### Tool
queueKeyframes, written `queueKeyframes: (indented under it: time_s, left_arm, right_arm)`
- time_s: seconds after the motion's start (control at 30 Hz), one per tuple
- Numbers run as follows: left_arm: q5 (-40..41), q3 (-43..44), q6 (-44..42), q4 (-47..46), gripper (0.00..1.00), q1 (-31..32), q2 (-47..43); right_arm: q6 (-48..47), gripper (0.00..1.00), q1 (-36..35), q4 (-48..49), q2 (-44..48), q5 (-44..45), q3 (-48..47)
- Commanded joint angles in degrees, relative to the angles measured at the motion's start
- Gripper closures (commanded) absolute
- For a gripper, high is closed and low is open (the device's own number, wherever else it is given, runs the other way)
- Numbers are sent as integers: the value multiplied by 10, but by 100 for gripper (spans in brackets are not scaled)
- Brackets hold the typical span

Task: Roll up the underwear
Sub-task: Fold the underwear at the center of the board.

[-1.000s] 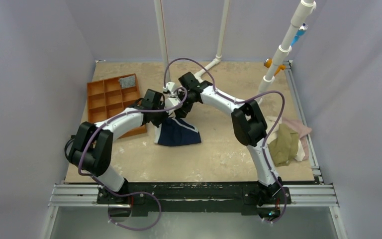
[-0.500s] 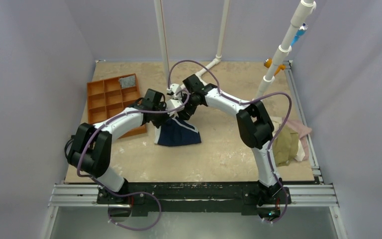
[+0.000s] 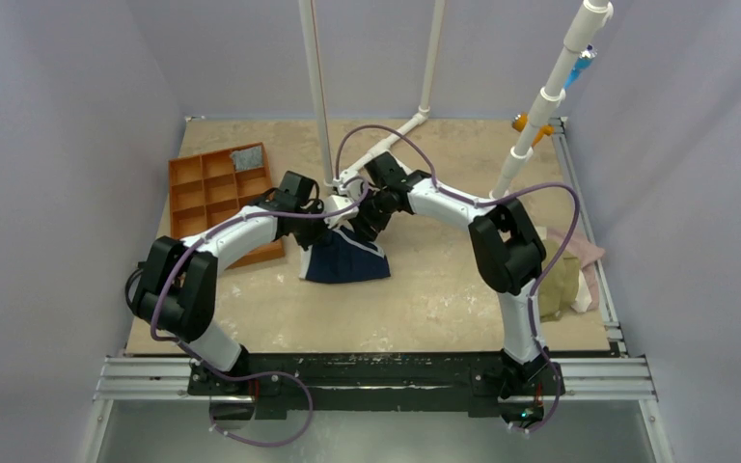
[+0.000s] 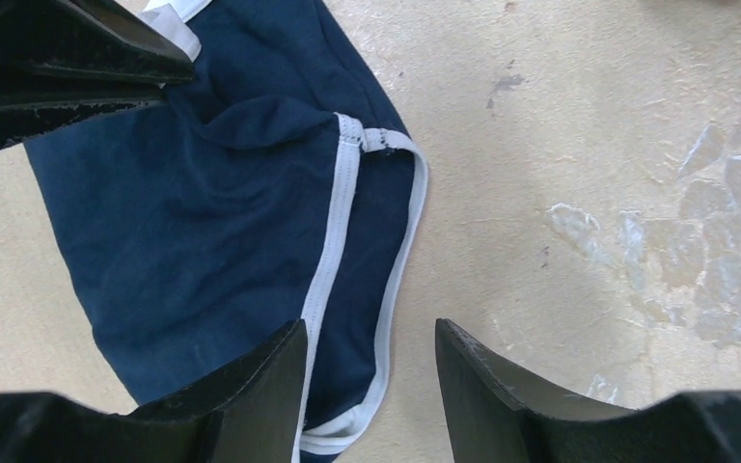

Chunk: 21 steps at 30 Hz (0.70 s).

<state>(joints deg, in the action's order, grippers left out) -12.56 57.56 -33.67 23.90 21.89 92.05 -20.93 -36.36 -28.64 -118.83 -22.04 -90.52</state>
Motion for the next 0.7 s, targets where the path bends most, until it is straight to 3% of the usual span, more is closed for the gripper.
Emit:
queueKeyframes:
  time_s: [0.0,0.37,0.67]
  left_arm:
    - [121,-16,150,71,94,-107,-1]
    - [-54,-15,109,80,80,-107,-94]
    - [-116,16,63,118,65,-106,-118]
  right_arm:
    - [-22,50,54,-40,84,-50,36]
    - [23,48,56,-40,25,12,-56]
    - [61,47,55,-46,-9,31,-129]
